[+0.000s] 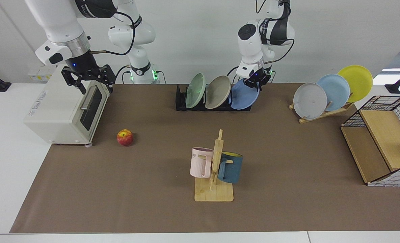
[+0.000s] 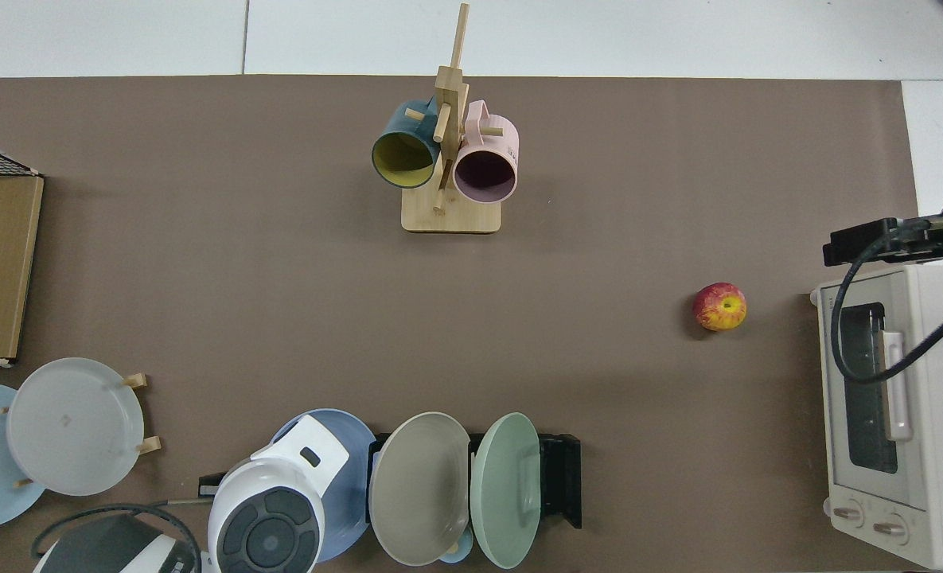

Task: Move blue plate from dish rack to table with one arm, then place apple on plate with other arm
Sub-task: 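Grasp the blue plate in the dish rack with the left gripper, then lift the blue plate with the left gripper while the right gripper grasps the apple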

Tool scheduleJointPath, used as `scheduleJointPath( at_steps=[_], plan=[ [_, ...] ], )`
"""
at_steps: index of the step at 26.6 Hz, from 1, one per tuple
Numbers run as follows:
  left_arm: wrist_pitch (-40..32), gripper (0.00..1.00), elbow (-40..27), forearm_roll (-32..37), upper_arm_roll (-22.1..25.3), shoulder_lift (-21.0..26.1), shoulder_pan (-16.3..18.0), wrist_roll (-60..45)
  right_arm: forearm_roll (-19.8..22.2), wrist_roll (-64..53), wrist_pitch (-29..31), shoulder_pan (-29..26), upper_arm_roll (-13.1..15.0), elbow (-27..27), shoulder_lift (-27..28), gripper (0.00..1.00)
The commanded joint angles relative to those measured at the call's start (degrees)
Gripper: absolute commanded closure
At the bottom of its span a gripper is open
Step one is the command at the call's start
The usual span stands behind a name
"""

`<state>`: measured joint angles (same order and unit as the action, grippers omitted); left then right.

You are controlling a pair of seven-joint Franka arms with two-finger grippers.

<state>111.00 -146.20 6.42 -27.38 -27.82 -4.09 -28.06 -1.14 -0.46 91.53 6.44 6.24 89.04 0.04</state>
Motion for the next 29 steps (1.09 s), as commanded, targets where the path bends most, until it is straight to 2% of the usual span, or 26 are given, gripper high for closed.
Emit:
scheduleJointPath(
  at_steps=[1, 4, 7, 12, 16, 19, 23, 26, 29],
  plan=[
    [-2.6, 1.00, 2.1, 0.3, -0.8, -0.1, -0.1, -1.8, -0.3, 0.9, -0.4, -0.7, -0.6, 0.0, -0.1, 0.00],
    [-6.7, 1.00, 4.8, 5.9, -3.8, -0.2, 0.0, -5.1, 0.5, 0.4, -0.3, -0.6, -0.6, 0.3, -0.3, 0.00],
    [-8.9, 1.00, 6.4, 7.2, -4.4, -0.2, -0.2, -7.0, -0.4, 0.3, 0.4, -0.8, -0.7, 3.8, -2.1, 0.00],
    [-12.8, 1.00, 10.0, 8.8, -5.2, -0.1, 0.0, -7.0, -0.3, 0.4, 6.9, -0.1, -0.7, 9.8, -3.5, 0.00],
    [-14.1, 1.00, 12.1, 11.7, -5.2, -0.1, 0.3, -7.0, -0.2, 0.4, 8.2, 0.0, -0.7, 14.0, -3.2, 0.00],
    [-14.0, 1.00, 13.3, 13.9, -5.2, 0.2, 1.5, -6.9, -0.2, 0.4, 13.2, 0.0, -0.7, 19.0, -3.2, 0.00],
    [-12.8, 1.00, 17.9, 15.8, -5.1, 4.5, 4.8, -8.1, -0.2, 1.1, 19.5, 0.0, -0.8, 24.9, -2.4, 0.00],
    [-11.9, 1.00, 23.9, 15.8, -5.1, 10.8, 7.4, -11.8, -0.1, 0.8, 23.1, 0.0, -0.7, 27.4, -1.3, 0.00],
    [-8.0, 1.00, 29.0, 14.9, -3.7, 17.1, 7.5, -15.2, -0.1, 0.8, 24.8, 0.0, -0.7, 27.8, 1.4, 0.00]
  ],
)
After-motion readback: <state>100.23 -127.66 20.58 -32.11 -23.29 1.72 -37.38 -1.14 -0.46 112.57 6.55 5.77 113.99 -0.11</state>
